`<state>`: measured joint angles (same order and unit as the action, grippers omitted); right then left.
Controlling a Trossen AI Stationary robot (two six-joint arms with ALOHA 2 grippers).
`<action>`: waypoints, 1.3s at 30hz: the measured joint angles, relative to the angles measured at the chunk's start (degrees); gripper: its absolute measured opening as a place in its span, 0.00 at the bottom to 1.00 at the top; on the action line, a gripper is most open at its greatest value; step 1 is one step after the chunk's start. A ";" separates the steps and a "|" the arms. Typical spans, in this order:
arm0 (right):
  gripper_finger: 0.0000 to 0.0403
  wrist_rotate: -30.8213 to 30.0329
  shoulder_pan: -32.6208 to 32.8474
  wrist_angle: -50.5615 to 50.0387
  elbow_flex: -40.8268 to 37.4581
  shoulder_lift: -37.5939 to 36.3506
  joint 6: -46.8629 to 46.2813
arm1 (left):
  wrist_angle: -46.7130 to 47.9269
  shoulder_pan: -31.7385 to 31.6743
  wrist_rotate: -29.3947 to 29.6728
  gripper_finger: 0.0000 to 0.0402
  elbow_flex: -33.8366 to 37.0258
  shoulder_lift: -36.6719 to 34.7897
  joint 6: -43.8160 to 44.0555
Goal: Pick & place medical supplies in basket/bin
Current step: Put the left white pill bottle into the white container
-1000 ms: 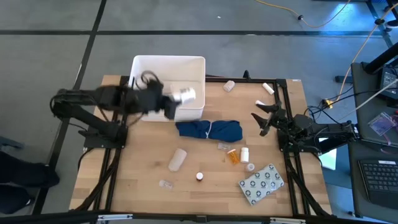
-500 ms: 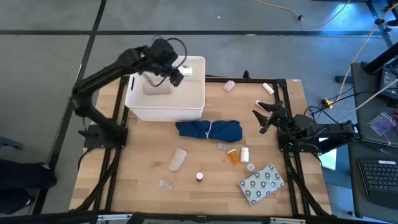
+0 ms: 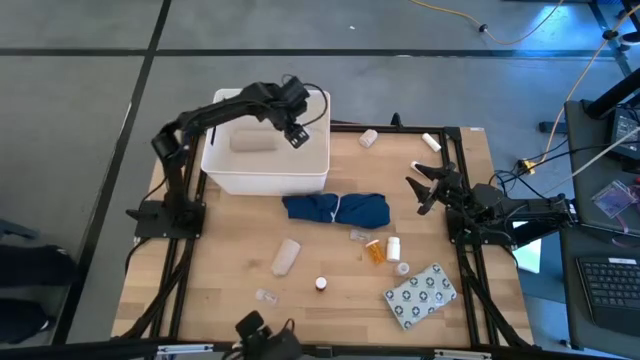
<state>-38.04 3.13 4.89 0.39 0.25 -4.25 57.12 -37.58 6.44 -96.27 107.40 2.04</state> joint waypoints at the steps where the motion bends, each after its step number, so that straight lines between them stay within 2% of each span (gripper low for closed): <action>1: 0.64 0.00 0.00 0.00 0.02 0.02 -0.01 | -0.03 -0.06 0.17 0.49 0.00 0.91 0.15; 11: 0.64 0.04 -0.01 0.00 0.02 0.00 -0.15 | -0.44 -0.06 -0.12 0.50 0.00 7.65 0.13; 22: 0.64 0.11 -0.02 0.00 0.02 0.02 -1.06 | -6.20 -0.04 0.09 0.50 0.00 7.84 -2.71; 29: 0.64 0.11 0.00 0.00 0.02 0.01 -1.65 | -6.45 -0.10 3.44 0.50 0.00 7.86 -3.27; 39: 0.64 0.11 0.00 0.00 0.01 0.01 -1.68 | -7.08 -0.11 3.03 0.54 0.00 7.86 -6.30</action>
<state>-37.93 3.13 4.89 0.40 0.26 -5.94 50.04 -37.69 9.47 -96.27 115.26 -4.25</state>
